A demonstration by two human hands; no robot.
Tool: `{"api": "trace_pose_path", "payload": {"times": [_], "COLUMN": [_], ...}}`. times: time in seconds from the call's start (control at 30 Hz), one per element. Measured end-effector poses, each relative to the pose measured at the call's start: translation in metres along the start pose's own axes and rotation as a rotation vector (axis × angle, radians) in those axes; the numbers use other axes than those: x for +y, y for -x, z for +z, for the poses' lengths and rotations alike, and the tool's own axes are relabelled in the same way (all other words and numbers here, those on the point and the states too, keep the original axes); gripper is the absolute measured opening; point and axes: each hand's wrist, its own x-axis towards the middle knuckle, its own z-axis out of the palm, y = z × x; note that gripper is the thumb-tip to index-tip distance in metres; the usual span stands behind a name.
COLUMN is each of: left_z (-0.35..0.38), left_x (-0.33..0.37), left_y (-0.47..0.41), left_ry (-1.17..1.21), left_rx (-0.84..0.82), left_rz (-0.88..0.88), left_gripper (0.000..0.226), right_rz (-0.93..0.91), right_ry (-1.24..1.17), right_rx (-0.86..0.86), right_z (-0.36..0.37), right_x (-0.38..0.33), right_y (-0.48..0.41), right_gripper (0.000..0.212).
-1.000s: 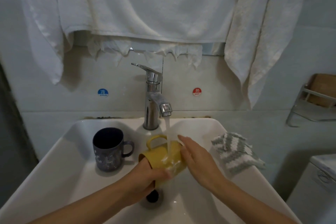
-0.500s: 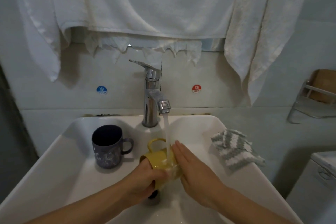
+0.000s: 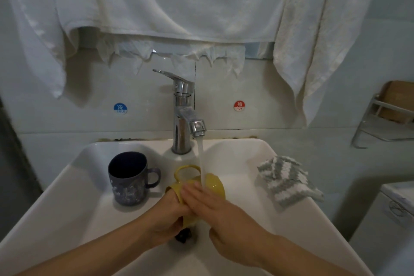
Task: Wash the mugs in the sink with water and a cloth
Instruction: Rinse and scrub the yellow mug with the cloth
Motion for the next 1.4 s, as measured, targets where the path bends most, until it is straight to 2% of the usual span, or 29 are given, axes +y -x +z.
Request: {"api": "trace_pose_path", "payload": {"times": [0.07,0.23,0.43,0.7,0.83,0.97,1.07,1.23,1.33,1.4], "left_z": [0.001,0.009,0.013,0.007,0.005,0.003,0.003,0.011,0.009,0.007], "left_x": [0.002,0.006,0.010,0.005,0.006,0.008,0.013,0.013,0.014,0.014], "left_y": [0.001,-0.001,0.001,-0.002,-0.003,-0.003,-0.004,-0.005,-0.004,-0.003], "left_ry": [-0.006,-0.027,0.031,0.033,0.042,0.028,0.022,-0.022,-0.043,-0.063], "left_rx": [0.008,0.001,0.019,0.012,0.022,0.013,0.018,0.035,0.047,0.071], "left_rz": [-0.006,-0.001,0.020,-0.011,-0.020,0.011,0.028,0.010,0.021,0.024], "left_gripper": [0.042,0.049,0.039,0.049,0.053,0.046,0.047,0.051,0.045,0.040], "right_rz": [-0.054,-0.027,-0.015,-0.036,0.034,-0.023,0.062,0.289,0.339,0.348], "right_ry": [-0.055,-0.127,-0.216,-0.246,-0.280,-0.251,-0.299,-0.520,-0.632,-0.743], "right_rx": [0.011,0.456,0.706,0.513,0.622,0.595,0.588,0.570,0.578,0.571], "right_z": [0.000,0.006,0.002,0.000,-0.004,0.000,0.001,0.002,0.000,-0.002], "right_x": [0.007,0.024,0.031,0.027,0.037,0.026,0.021,0.013,0.010,0.011], "right_y": [0.000,-0.004,-0.009,-0.011,-0.010,-0.011,-0.015,-0.029,-0.038,-0.040], "right_gripper": [0.081,0.052,0.020,0.028,0.020,0.014,0.022,0.033,0.013,0.016]}}
